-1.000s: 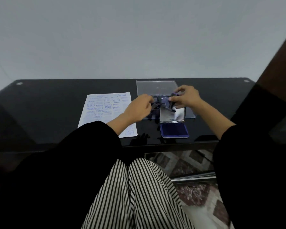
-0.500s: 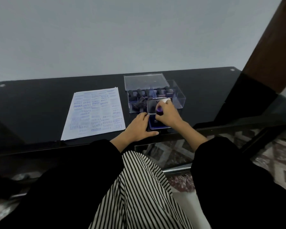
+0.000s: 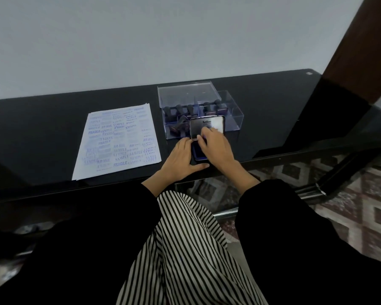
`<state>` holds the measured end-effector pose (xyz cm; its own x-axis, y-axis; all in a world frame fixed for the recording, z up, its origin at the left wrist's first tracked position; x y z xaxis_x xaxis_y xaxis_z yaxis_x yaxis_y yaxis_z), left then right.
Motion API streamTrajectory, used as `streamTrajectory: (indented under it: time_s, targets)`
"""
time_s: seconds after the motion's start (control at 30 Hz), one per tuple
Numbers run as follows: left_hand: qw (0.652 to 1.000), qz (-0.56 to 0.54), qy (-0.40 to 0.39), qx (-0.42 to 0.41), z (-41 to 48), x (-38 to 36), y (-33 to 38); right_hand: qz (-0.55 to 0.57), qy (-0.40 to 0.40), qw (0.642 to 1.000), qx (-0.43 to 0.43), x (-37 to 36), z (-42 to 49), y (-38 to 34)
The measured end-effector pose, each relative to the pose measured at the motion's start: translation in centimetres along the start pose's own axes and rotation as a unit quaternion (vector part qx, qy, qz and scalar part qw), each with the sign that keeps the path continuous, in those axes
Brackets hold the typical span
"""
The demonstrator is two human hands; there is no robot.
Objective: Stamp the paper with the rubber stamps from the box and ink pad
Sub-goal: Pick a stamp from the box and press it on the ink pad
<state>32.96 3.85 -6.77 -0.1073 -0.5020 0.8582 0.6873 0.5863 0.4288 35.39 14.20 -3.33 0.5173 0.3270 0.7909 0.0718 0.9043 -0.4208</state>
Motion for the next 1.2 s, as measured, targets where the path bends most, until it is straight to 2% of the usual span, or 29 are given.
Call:
streamTrajectory:
  time_s: [0.23,0.37,0.5,0.73,0.87,0.93,1.07,1.2]
  targets:
    - [0.999,0.016,0.032,0.006,-0.2,0.2,-0.7,0.000,0.070,0.998,0.000,-0.1,-0.7,0.0]
    - [0.999,0.043,0.019,0.025,-0.4,0.1,-1.6,-0.018,0.147,0.989,0.013,0.1,-1.9,-0.5]
    - [0.998,0.060,0.020,0.017,-0.5,0.0,-1.6,-0.029,0.175,0.983,0.036,-0.1,-2.4,-0.8]
    - [0.998,0.052,0.022,0.020,-0.5,-0.1,-1.7,-0.018,0.172,0.984,0.032,0.0,-1.7,-0.9]
    - [0.999,0.045,0.016,0.027,-0.5,-0.1,-1.8,-0.031,0.082,0.996,-0.016,-0.7,0.3,-0.1]
    - [0.998,0.045,0.017,0.027,-0.5,0.0,-1.8,-0.033,0.063,0.997,-0.025,-0.9,1.0,0.3]
    - [0.999,0.042,0.017,0.029,-0.4,-0.2,-2.1,-0.009,0.079,0.996,-0.027,-0.9,1.2,0.4]
    - [0.999,0.037,0.017,0.033,-0.4,-0.4,-2.3,0.032,0.162,0.986,0.014,-0.6,0.0,0.3]
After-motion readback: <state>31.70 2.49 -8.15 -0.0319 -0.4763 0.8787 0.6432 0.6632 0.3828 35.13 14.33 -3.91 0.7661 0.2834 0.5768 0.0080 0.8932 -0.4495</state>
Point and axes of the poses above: each hand's wrist, its own z-axis towards the middle knuckle, its own x-axis out of the back of the hand, y = z × x, the point moved 5 cm from there along z, towards the middle knuckle, and after that the axes turned 6 degrees about y, right-handed, at the moved point
